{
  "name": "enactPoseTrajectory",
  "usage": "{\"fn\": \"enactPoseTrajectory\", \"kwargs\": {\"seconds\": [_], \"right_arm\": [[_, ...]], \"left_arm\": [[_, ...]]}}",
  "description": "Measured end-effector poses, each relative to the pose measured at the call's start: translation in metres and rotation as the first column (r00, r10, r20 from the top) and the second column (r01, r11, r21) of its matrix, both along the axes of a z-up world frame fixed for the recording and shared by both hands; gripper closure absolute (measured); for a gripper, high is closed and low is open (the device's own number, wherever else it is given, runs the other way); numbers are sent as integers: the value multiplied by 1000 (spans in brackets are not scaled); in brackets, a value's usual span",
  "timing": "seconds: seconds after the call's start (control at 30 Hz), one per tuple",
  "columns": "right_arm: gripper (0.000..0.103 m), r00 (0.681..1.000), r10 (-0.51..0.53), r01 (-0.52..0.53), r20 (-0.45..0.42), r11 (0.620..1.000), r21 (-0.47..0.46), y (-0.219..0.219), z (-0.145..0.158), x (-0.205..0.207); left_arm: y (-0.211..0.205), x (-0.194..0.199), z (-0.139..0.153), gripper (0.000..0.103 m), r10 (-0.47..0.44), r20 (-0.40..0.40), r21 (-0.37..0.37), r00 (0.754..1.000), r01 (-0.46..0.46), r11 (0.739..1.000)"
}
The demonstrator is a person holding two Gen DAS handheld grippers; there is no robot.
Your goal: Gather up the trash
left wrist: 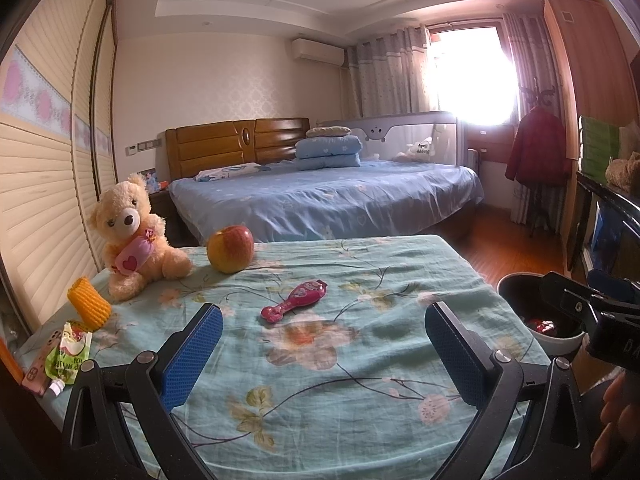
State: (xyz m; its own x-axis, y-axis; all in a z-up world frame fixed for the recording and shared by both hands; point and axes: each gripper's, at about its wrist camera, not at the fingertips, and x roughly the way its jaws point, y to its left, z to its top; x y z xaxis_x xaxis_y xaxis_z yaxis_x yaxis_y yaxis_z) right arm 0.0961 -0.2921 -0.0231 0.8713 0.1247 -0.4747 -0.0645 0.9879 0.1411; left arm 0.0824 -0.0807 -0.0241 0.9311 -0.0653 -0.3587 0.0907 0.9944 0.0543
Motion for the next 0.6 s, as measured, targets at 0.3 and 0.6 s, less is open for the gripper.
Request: {"fn": "enactPoseTrajectory", "kwargs": {"seconds": [0.3, 0.6], "right_arm": [[0, 1000, 0, 0, -1, 1000, 1, -1, 0, 0], [0, 1000, 5, -5, -2, 1000, -1, 8, 3, -3]], "left_arm": [[-1, 1, 0, 1, -1, -1, 0, 1000, 1, 1000], [-1, 1, 0, 1, -2, -3, 1, 1000, 2, 1000]]}}
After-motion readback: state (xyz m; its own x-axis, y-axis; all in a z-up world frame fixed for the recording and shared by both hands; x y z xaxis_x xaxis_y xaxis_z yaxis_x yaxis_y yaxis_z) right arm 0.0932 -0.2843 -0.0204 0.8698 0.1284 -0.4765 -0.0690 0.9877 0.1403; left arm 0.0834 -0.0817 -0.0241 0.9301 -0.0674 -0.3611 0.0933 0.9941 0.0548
